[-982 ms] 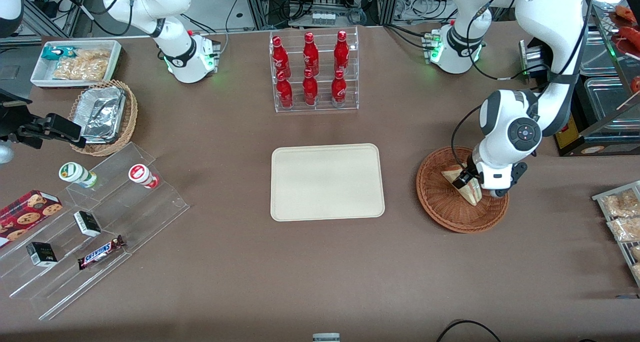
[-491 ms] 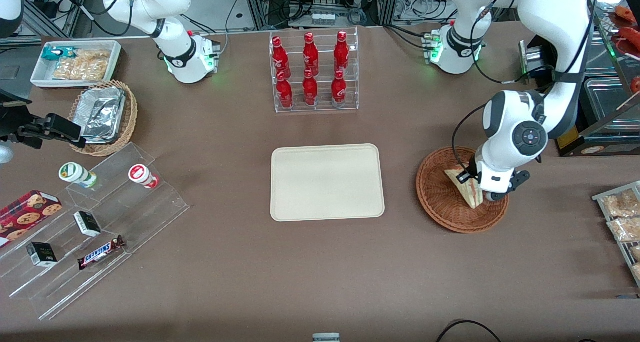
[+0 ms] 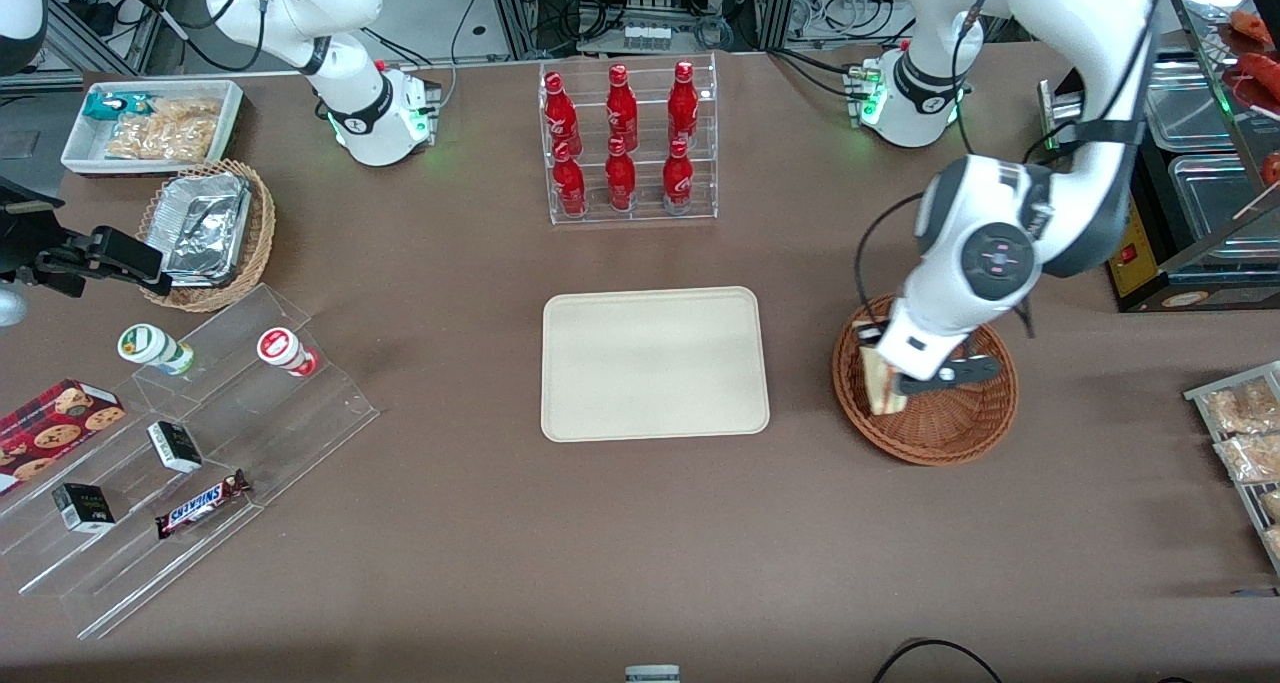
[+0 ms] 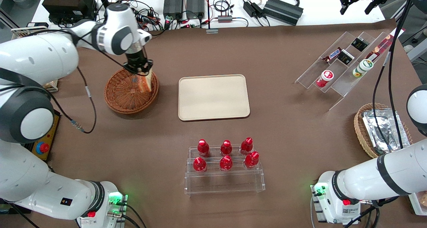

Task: Place sandwich from basket to tray
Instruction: 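Lift the sandwich and carry it over the cream tray, then lower the sandwich onto the tray and open the left gripper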

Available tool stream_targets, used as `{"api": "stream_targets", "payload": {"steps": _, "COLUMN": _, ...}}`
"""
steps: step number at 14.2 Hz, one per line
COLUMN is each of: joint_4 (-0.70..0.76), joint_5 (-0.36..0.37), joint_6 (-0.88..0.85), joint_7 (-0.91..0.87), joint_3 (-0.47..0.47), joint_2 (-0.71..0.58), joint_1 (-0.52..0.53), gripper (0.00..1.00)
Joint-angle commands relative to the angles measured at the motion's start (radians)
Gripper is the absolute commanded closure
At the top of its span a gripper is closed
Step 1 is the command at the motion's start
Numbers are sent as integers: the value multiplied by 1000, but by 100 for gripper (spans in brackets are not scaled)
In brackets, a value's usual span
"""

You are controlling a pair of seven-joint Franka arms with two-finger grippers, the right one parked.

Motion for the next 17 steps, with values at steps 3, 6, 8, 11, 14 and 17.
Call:
{"api": "stream_targets", "payload": {"steps": 3, "joint_4": 224, "joint_5": -49, "joint_6": -88, "joint_7": -85, "joint_3": 4, "joint_2": 163, "joint_1": -143, "gripper": 98}}
{"api": "stream_targets", "payload": {"steps": 6, "joint_4": 322, "joint_5": -138, "joint_6": -82, "joint_7": -142, "joint_3": 1, "joint_2": 259, "joint_1": -203, "gripper": 98}}
{"api": "stream_targets", "payload": {"steps": 8, "joint_4": 364, "joint_5": -169, "joint_6": -57, "joint_7": -191, "joint_3": 1, "joint_2": 305, "joint_1": -259, "gripper": 98}}
{"api": "stream_targets", "payload": {"steps": 11, "joint_4": 451, "joint_5": -160, "joint_6": -49, "joint_7": -298, "joint_3": 2, "joint_2": 380, "joint_1": -328, "gripper": 98}}
{"api": "stream_targets", "payload": {"steps": 14, "joint_4": 454, "joint_5": -156, "joint_6": 73, "joint_7": -325, "joint_3": 4, "joint_2": 426, "joint_1": -388, "gripper": 98}}
{"api": "stream_targets", "payload": {"steps": 17, "joint_4": 486, "joint_5": -154, "joint_6": 89, "joint_7": -354, "joint_3": 5, "joint_2": 486, "joint_1": -428, "gripper": 98}}
